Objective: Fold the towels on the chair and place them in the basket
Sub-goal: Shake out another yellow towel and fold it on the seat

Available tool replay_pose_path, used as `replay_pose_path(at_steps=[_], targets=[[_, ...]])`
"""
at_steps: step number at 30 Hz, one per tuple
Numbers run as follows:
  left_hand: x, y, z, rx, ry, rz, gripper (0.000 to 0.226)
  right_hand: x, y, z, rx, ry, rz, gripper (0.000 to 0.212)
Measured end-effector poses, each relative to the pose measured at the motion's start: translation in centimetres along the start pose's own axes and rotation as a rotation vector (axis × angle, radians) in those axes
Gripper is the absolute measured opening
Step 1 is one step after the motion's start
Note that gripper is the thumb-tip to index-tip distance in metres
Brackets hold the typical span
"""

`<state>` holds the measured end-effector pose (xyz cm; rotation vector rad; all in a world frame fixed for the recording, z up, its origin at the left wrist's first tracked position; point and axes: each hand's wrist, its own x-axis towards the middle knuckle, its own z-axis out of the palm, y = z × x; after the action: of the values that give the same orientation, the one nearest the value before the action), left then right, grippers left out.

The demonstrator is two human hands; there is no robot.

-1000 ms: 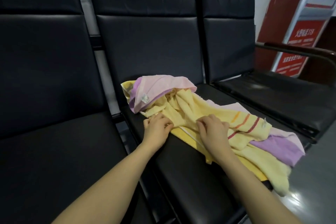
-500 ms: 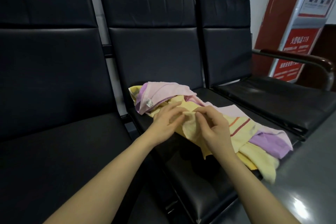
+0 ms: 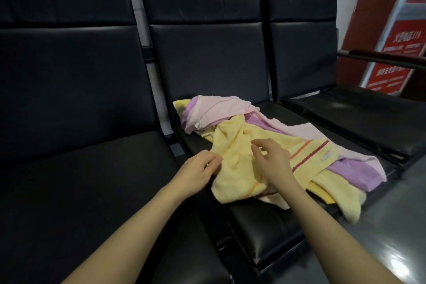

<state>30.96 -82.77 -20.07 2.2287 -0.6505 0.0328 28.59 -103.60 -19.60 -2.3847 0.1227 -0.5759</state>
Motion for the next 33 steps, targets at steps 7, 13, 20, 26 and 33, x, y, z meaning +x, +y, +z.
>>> replay_pose_path(at_steps=[7, 13, 20, 26, 33], targets=[[2.9, 1.2, 3.2, 0.320, 0.117, -0.395, 0.055, 3.5, 2.4, 1.8, -0.295, -0.074, 0.061, 0.043], [3.8, 1.5, 4.6, 0.199, 0.254, -0.292, 0.031, 3.8, 3.7, 3.1, -0.319, 0.023, 0.045, 0.027], [5.2, 4.3, 0.6, -0.005, 0.474, -0.053, 0.016, 3.7, 0.9, 1.6, -0.011, 0.394, -0.103, 0.024], [4.8, 8.2, -5.0, -0.055, 0.615, 0.074, 0.012, 3.2, -5.2, -1.3, 0.196, 0.620, -0.302, 0.018], [0.4, 11.0, -8.7, -0.053, 0.620, 0.144, 0.014, -0.3, -10.6, -4.2, 0.314, 0.640, -0.342, 0.016]])
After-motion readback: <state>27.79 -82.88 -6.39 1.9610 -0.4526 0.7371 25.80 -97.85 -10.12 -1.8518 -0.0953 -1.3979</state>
